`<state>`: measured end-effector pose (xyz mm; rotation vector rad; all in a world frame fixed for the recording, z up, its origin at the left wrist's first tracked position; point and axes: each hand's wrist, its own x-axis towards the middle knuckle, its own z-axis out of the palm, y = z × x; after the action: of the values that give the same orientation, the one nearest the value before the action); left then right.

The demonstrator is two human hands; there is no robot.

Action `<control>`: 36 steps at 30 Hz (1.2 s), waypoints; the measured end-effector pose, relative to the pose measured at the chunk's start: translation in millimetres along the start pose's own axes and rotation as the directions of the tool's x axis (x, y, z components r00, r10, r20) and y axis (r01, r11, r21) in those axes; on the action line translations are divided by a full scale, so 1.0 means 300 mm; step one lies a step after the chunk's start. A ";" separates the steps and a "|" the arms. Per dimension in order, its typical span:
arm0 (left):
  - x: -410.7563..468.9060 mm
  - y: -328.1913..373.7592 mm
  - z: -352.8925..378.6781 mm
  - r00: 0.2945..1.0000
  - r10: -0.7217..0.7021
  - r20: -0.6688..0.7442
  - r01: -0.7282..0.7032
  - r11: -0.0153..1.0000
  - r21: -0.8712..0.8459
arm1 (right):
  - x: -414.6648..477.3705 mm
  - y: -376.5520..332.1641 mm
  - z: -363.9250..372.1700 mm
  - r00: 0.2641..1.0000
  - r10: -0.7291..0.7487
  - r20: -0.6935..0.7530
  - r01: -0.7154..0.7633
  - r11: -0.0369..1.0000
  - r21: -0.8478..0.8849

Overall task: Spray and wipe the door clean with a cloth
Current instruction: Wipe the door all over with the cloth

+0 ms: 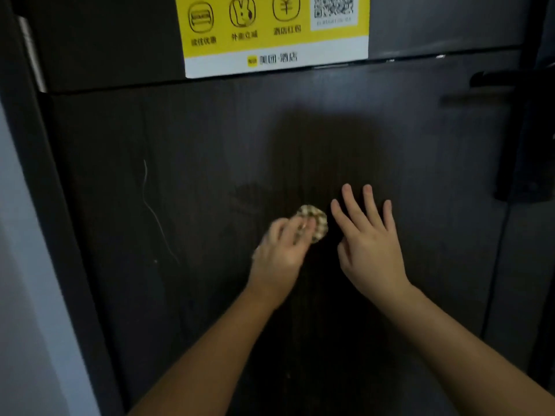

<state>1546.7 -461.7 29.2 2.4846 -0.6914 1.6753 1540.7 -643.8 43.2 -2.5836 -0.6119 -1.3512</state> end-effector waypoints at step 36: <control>-0.350 -0.076 0.108 0.990 0.144 -0.003 -0.143 0.987 0.074 | -0.055 0.003 0.072 0.997 0.033 -0.065 -0.030 0.999 0.037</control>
<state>1551.8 -416.5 -73.5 2.5310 -0.8421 1.7887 1548.7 -642.3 17.3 -2.4991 -0.5766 -1.3965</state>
